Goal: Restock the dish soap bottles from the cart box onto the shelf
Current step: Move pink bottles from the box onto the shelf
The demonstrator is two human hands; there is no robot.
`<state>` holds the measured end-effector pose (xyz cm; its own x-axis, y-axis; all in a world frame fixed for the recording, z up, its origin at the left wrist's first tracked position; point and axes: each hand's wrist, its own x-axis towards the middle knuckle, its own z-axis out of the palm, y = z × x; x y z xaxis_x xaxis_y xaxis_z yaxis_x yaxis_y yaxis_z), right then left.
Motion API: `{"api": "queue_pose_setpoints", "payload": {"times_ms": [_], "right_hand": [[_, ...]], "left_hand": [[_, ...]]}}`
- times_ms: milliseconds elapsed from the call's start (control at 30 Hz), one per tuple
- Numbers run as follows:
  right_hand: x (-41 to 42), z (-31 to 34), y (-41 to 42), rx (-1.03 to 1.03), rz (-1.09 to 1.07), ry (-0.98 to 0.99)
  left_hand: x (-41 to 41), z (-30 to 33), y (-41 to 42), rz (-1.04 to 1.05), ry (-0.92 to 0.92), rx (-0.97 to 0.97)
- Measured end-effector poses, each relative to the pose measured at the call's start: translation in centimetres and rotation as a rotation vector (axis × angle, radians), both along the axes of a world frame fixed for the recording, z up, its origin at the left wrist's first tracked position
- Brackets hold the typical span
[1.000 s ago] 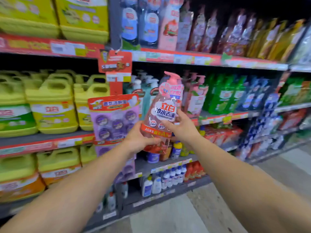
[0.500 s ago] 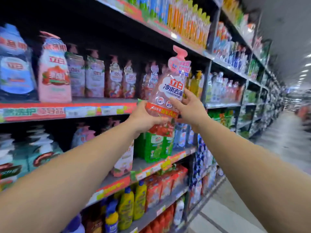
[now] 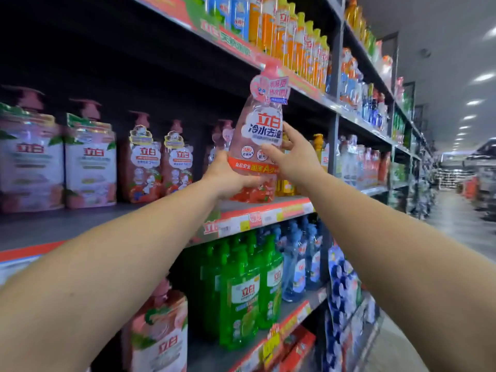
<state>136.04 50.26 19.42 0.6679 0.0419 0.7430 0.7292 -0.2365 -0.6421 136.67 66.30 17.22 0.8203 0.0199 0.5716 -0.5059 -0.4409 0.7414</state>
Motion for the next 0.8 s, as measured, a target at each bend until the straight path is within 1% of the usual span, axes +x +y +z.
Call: {"api": "queue_pose_setpoints", "payload": {"times_ms": [133,267,333,467,567,600,700,800], "right_hand": [[6.2,-0.3,-0.9,-0.014,0.007,-0.024],[13.3,-0.8,-1.7,-0.058,0.072,-0.048],[16.3,-1.1,-1.9,-0.094,0.108,-0.038],[22.0,-2.2,-3.2,-0.167,0.23,0.023],[25.6,-2.8,-4.5,-0.257,0.372,0.113],[26.7,-3.0,-4.8,-0.288,0.385,0.127],[29.1,-3.4,-5.9,-0.32,0.347,0.164],[30.6,-3.1,-7.2,-0.348,0.29,0.181]], "left_hand": [[5.1,-0.3,-1.2,0.068,0.022,-0.01],[10.8,-0.5,-2.3,0.241,0.071,0.024],[13.2,-0.8,-2.7,0.323,0.127,0.04],[17.1,-1.2,-3.8,0.473,0.26,0.124],[19.3,-0.8,-4.7,0.533,0.326,0.157],[19.7,-0.8,-5.1,0.551,0.336,0.171],[20.9,-1.0,-6.8,0.605,0.341,0.139],[22.1,-1.2,-7.6,0.653,0.327,0.159]]}}
